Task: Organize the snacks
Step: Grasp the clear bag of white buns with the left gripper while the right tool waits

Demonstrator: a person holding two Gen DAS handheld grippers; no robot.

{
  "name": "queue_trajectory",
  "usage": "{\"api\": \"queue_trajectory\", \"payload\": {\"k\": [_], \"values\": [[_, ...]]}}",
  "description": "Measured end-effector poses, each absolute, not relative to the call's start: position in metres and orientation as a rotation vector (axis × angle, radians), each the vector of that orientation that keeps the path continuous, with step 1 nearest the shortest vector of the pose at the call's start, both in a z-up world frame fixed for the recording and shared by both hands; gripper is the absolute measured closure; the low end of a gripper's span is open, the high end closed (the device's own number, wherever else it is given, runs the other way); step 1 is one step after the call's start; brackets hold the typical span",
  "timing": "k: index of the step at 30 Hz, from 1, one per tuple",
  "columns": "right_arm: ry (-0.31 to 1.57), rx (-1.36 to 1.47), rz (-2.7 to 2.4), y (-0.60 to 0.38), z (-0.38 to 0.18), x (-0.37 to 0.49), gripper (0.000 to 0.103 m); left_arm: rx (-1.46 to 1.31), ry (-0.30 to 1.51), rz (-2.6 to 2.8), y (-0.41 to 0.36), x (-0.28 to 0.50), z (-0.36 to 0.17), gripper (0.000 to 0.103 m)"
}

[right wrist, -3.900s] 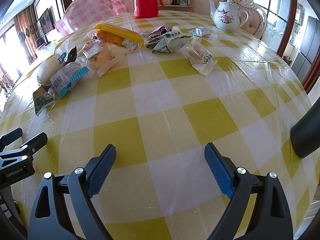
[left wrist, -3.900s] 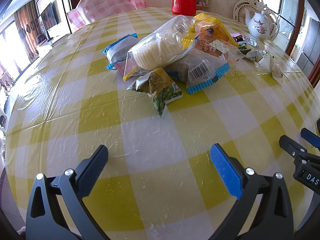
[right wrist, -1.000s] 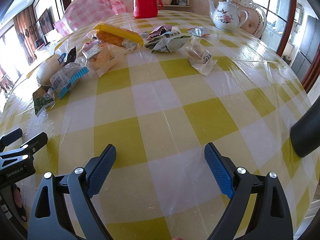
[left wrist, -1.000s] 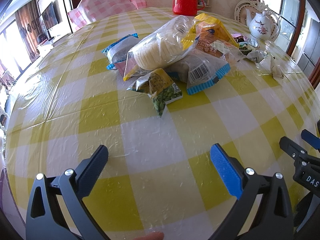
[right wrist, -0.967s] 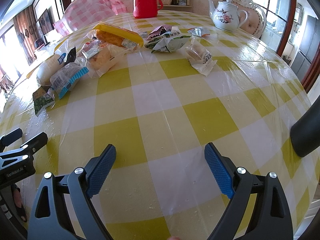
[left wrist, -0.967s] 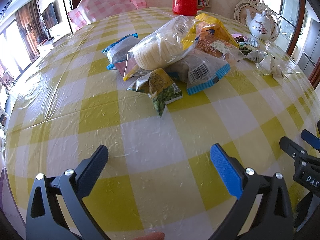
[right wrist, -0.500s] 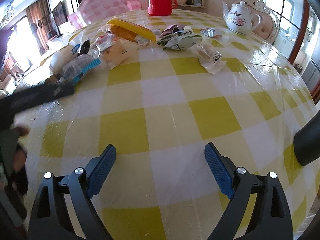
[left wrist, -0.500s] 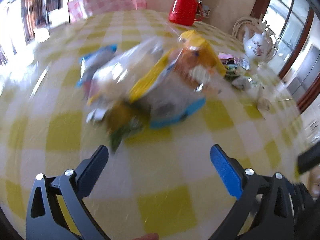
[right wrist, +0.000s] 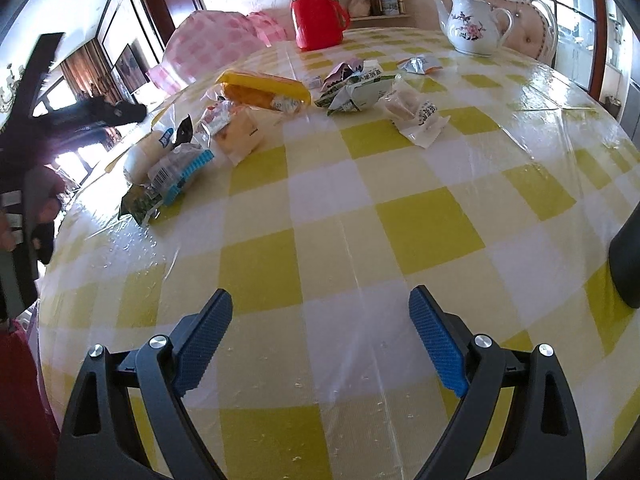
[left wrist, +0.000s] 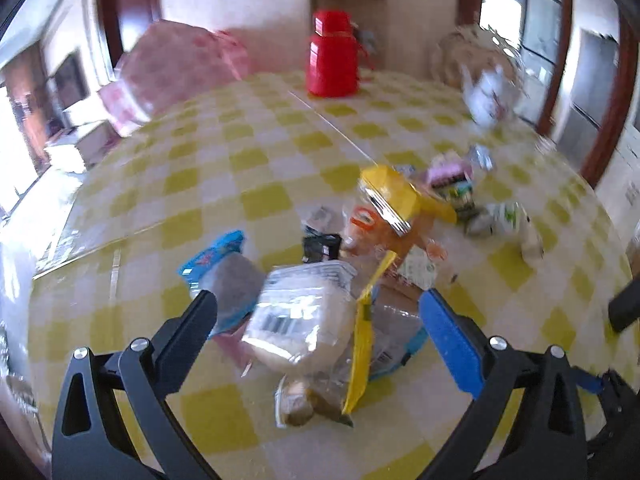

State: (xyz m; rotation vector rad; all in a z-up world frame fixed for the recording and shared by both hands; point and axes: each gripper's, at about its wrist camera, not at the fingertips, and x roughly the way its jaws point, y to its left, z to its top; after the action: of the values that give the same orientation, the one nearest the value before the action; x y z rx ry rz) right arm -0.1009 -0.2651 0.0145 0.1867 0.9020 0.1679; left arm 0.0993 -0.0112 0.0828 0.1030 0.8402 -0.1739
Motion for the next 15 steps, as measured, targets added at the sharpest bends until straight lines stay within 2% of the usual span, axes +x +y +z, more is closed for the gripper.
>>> {"api": "queue_trajectory", "payload": {"k": [4,5,11,15], "values": [[0.902,0.192,0.168,-0.266,0.014,-0.100,0.016,0.170,0.927,-0.153,-0.027,0.120,0.053,0.002],[0.901,0.195,0.170,-0.266,0.014,-0.100,0.016,0.169,0.946,-0.137,-0.027,0.125,0.046,0.005],[0.896,0.212,0.177,-0.268,0.014,-0.101,0.016,0.035,0.898,-0.109,0.000,0.111,0.041,0.048],[0.896,0.211,0.176,-0.268,0.014,-0.102,0.016,0.034,0.784,-0.096,0.009,0.061,0.053,0.056]]}}
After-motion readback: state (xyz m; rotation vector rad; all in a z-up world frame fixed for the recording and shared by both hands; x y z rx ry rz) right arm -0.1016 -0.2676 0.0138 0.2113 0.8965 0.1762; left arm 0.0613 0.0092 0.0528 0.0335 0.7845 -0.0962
